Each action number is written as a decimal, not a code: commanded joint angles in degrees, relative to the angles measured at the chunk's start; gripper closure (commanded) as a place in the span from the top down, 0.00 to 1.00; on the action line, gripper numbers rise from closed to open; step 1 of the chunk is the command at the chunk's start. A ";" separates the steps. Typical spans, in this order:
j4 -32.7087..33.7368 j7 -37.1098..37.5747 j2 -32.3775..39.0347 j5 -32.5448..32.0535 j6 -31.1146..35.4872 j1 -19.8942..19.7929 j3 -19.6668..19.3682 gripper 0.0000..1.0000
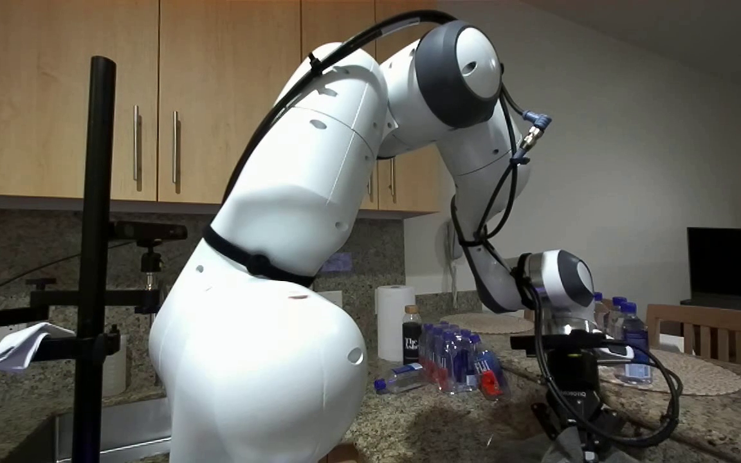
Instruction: Move the grey towel to the right
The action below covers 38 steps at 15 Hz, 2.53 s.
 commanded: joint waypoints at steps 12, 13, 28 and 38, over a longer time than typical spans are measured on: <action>-11.41 8.57 -1.98 8.41 33.50 -0.56 -1.85 0.09; -11.48 8.75 -2.30 8.28 33.52 -0.48 -2.08 0.09; -11.38 15.63 -4.14 -1.64 30.87 1.09 -7.42 0.09; -11.52 15.76 -4.44 -1.47 29.79 0.53 -8.12 0.41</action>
